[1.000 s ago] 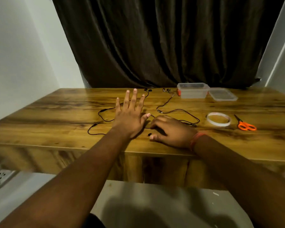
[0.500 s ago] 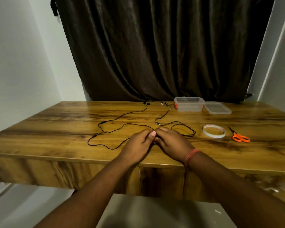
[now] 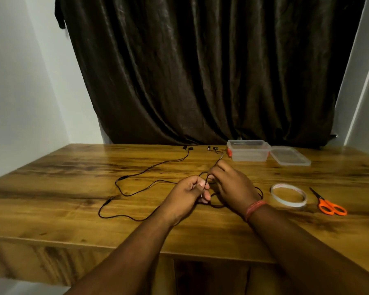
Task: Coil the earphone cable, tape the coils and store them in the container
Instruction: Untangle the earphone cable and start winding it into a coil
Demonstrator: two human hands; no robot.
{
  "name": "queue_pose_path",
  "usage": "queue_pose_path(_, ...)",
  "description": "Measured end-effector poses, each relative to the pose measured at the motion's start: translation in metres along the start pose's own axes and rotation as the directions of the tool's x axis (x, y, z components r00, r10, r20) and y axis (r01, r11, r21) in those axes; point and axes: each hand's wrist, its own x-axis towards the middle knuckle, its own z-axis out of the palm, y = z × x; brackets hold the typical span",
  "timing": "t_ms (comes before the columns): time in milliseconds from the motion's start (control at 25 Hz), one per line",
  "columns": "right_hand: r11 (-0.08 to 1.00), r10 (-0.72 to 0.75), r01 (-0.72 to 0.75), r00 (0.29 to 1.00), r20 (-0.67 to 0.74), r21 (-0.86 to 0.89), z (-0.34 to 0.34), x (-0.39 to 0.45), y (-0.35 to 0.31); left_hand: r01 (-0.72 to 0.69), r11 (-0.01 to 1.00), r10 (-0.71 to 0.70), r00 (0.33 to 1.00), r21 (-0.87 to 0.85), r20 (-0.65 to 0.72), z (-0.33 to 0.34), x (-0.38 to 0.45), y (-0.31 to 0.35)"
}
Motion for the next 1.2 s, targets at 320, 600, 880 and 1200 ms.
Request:
queue_pose_path(320,0.997,-0.05,0.042,0.987,0.15,0.057,0.01,0.001,-0.007,-0.062,0.833,0.058,0.998,-0.55,-0.024,-0.007,-0.004,0.019)
queue_pose_path(600,0.963,-0.244,0.261,0.952,0.185,-0.07,0.0,-0.012,-0.033,-0.199,0.788,0.066,0.968,-0.583,-0.242,-0.014,-0.004,0.016)
queue_pose_path(880,0.972,-0.231,0.234,0.967,0.111,-0.015,-0.023,-0.016,-0.042,-0.129,0.959,0.063,0.964,-0.25,-0.258,-0.006,-0.008,0.007)
queue_pose_path(1200,1.0,-0.015,0.016,0.996,-0.088,0.011,-0.032,-0.017,-0.023,-0.004,0.983,0.013,0.999,-0.181,0.049,-0.002,-0.015,0.003)
